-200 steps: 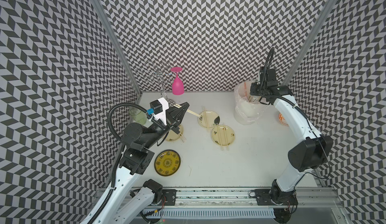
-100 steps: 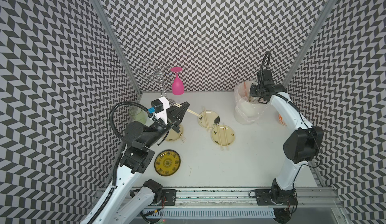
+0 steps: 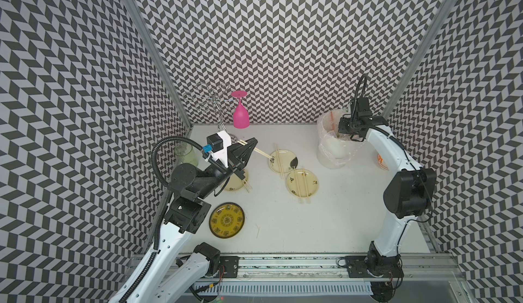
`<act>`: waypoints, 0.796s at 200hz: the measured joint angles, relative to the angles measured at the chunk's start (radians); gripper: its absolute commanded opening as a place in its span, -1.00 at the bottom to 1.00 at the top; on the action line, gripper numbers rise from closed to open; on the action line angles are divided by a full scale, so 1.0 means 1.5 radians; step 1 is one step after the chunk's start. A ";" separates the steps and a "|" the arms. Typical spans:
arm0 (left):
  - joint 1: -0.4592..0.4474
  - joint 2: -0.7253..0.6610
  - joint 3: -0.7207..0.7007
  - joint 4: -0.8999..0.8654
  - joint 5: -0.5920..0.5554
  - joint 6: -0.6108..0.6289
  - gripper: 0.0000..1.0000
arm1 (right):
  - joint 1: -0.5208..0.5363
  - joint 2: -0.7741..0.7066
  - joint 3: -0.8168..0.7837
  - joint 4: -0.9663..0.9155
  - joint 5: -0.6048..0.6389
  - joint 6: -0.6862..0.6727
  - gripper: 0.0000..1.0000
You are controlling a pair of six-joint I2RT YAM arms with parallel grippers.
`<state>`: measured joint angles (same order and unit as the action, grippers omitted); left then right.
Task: Remove the packaging of disposable chopsticks
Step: Place the packet bag in the trash bin.
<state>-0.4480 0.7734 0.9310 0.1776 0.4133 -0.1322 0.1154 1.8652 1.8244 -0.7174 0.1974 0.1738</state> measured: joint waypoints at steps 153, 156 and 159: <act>0.003 0.003 -0.002 0.000 0.000 0.000 -1.00 | -0.014 0.073 0.108 -0.059 -0.113 0.010 -0.40; 0.003 0.003 -0.002 0.000 0.000 0.000 -1.00 | -0.014 0.068 0.107 -0.059 -0.113 0.010 -0.38; 0.003 0.003 -0.002 0.000 0.000 0.000 -1.00 | -0.014 0.064 0.107 -0.060 -0.113 0.010 -0.36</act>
<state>-0.4442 0.7780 0.9276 0.1776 0.4133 -0.1318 0.0937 1.9610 1.9846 -0.8074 0.0284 0.1883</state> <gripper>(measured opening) 0.077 0.293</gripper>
